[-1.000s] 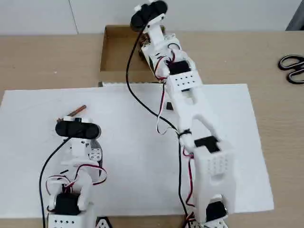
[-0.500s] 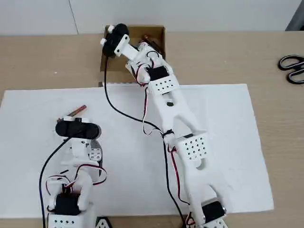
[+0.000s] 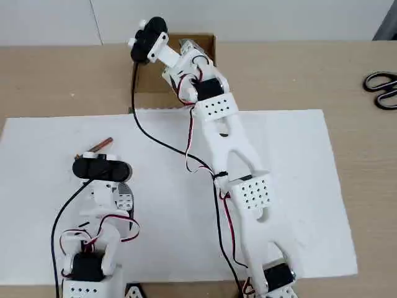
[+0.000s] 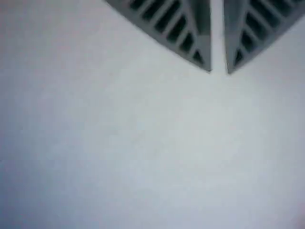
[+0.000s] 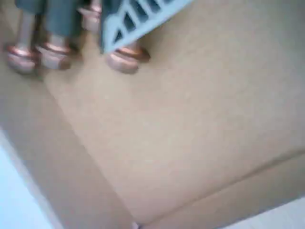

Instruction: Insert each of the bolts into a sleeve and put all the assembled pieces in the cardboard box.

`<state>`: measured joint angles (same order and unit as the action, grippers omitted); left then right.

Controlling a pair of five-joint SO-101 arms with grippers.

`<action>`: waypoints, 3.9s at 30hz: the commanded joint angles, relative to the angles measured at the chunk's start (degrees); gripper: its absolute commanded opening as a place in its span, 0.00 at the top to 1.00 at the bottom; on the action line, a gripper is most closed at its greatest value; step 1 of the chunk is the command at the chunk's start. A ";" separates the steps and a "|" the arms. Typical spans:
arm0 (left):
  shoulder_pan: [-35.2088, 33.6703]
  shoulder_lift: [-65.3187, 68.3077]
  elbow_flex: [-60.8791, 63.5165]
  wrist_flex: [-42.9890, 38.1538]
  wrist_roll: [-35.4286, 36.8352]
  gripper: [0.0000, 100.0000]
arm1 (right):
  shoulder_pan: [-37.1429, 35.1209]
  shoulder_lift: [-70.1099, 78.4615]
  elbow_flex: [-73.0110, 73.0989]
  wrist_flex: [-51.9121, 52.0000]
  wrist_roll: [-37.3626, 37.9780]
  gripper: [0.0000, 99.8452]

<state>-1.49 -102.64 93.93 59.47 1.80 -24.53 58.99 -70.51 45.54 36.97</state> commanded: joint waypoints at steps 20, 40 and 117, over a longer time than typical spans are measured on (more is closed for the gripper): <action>-0.09 -0.62 -0.31 -1.32 0.00 0.99 | 3.47 -8.48 -25.58 51.38 -1.76 1.00; -0.18 -0.62 -0.31 -1.23 0.00 0.99 | 8.31 -33.36 24.18 51.12 -4.22 0.91; -2.55 -0.53 -0.22 -1.23 -0.18 0.99 | 12.79 -37.93 33.85 51.65 -9.41 1.00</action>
<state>-3.96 -102.64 93.93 59.47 1.80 -14.51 28.75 -41.23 96.62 31.43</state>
